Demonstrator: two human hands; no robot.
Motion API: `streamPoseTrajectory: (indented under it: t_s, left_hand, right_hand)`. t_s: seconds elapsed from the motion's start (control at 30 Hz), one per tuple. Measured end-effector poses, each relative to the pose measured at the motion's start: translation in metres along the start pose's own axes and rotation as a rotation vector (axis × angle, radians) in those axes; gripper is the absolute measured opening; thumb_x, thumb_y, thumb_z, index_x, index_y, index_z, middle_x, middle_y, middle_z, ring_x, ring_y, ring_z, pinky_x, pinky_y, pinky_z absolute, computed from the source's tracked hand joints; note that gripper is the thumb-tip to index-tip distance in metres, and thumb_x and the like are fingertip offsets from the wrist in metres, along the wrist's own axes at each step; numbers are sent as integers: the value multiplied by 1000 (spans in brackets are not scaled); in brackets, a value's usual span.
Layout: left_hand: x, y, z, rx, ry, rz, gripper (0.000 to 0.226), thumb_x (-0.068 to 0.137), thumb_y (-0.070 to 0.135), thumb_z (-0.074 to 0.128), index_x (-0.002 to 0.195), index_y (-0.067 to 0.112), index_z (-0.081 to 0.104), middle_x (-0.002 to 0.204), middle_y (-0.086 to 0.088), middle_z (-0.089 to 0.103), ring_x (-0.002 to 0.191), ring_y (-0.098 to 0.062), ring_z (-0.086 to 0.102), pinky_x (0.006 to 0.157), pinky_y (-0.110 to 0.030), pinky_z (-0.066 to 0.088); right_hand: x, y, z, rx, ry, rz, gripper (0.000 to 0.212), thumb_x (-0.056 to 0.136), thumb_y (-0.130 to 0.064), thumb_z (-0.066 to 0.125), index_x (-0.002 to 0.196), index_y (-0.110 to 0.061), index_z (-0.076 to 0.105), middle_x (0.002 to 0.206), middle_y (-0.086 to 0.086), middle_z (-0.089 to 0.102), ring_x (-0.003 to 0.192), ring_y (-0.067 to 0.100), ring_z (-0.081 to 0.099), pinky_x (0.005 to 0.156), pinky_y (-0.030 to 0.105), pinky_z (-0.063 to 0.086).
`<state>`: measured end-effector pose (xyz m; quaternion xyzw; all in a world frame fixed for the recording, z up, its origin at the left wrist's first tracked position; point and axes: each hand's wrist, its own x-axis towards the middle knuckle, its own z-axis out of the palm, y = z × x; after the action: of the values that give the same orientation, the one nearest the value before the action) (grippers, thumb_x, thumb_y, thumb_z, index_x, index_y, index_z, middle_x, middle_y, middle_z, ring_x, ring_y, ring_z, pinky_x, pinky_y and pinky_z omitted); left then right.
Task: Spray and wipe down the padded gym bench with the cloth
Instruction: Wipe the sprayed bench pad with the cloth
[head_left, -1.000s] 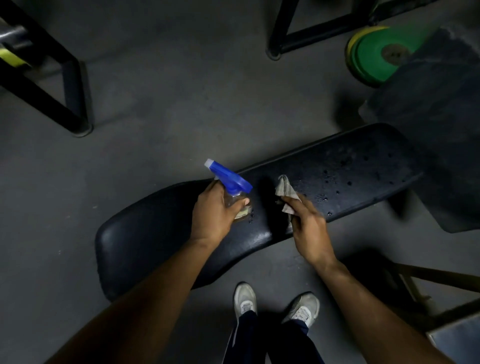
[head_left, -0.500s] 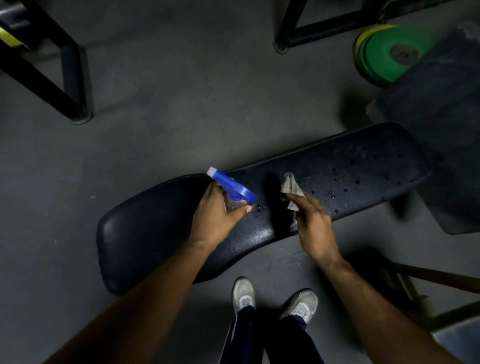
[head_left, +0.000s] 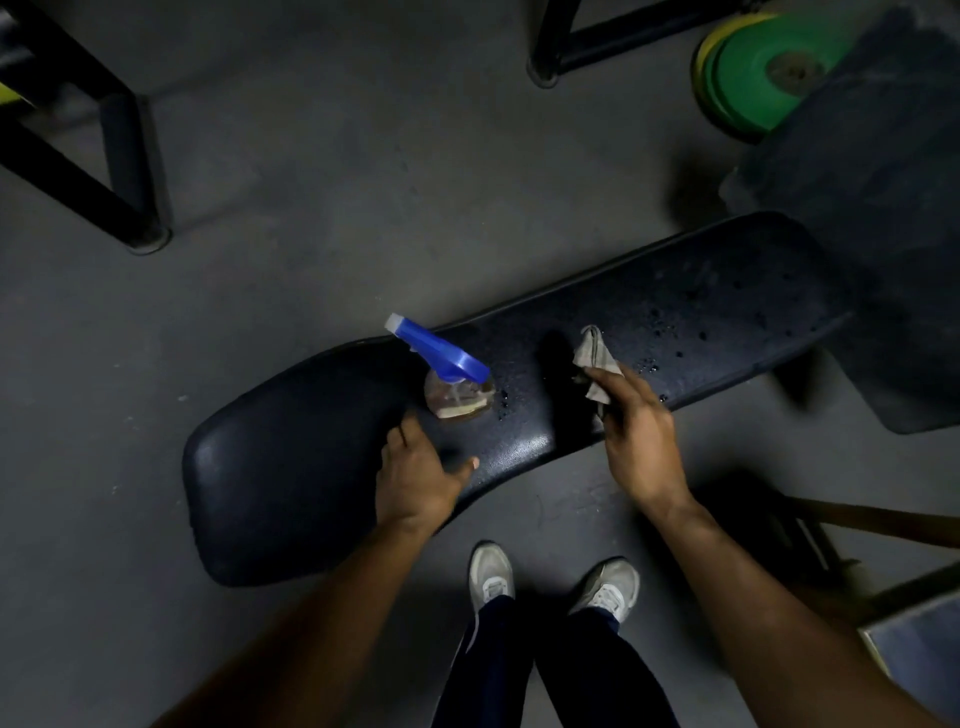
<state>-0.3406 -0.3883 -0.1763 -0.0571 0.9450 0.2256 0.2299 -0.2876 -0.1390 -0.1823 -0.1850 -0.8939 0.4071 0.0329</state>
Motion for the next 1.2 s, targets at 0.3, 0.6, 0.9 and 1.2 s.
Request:
streamPoseTrajectory:
  t_s: [0.3, 0.6, 0.9, 1.2]
  left_hand:
    - [-45, 56, 74, 112, -143, 55, 103, 73, 61, 74, 150, 14, 25, 143, -12, 40, 131, -31, 42, 103, -45, 44]
    - [-37, 197, 122, 191, -130, 268, 94, 76, 59, 71, 147, 11, 31, 138, -14, 45, 126, -35, 46, 103, -44, 43]
    - [-2, 297, 160, 206, -169, 446, 81, 80, 51, 70, 143, 14, 35, 137, -12, 44, 127, -33, 44, 105, -42, 38]
    - [85, 364, 180, 327, -227, 543, 86, 86, 53, 62, 151, 11, 25, 153, -11, 33, 137, -32, 36, 111, -42, 31]
  right_hand:
    - [-29, 49, -42, 38, 27, 97, 56, 93, 14, 55, 139, -18, 63, 151, 9, 54, 137, 18, 50, 112, 0, 24]
    - [-22, 118, -154, 39, 123, 182, 69, 94, 11, 52, 151, -28, 50, 155, 4, 50, 140, 19, 50, 120, 25, 35]
    - [16, 172, -216, 83, 188, 293, 84, 102, 1, 51, 161, -45, 14, 165, 1, 39, 141, 25, 50, 114, 40, 45]
    - [102, 205, -218, 26, 244, 354, 78, 101, 3, 50, 164, -29, 18, 166, 2, 36, 147, 20, 40, 116, 16, 28]
